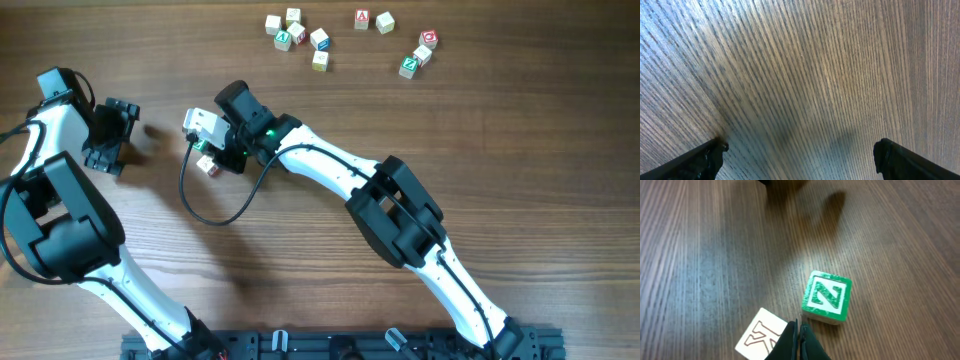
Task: Form a circle
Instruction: 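Carry the cream K block with the right gripper beside the N block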
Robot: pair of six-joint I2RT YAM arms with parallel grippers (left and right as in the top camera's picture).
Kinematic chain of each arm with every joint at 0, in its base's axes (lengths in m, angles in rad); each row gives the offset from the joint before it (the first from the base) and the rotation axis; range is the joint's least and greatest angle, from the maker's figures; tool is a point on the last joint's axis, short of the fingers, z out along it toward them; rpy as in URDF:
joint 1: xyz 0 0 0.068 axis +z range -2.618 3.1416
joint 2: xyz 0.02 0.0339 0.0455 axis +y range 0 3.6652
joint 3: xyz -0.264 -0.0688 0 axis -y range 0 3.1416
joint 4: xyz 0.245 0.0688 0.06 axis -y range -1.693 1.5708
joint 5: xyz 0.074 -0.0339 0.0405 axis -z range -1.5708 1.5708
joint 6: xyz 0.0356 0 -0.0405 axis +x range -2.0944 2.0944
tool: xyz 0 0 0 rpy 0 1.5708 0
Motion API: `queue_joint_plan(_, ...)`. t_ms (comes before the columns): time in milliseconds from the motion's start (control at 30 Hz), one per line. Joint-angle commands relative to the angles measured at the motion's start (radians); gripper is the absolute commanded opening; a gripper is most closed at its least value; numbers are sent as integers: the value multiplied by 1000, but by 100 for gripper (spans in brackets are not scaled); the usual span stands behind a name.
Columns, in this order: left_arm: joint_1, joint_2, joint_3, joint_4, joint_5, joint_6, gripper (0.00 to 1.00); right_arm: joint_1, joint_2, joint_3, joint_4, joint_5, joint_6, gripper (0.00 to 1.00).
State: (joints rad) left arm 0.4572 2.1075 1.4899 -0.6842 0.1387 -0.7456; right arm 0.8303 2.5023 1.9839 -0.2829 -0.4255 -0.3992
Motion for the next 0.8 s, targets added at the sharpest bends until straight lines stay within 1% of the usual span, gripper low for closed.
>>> queue_joint_plan(0,0,13,-1,-4,-18,5,100,-5,27,2,8,14,-20,5)
queue_joint_plan(767,0,13,-1,-4,-18,5,100,-5,45,2,2,23,-19,5)
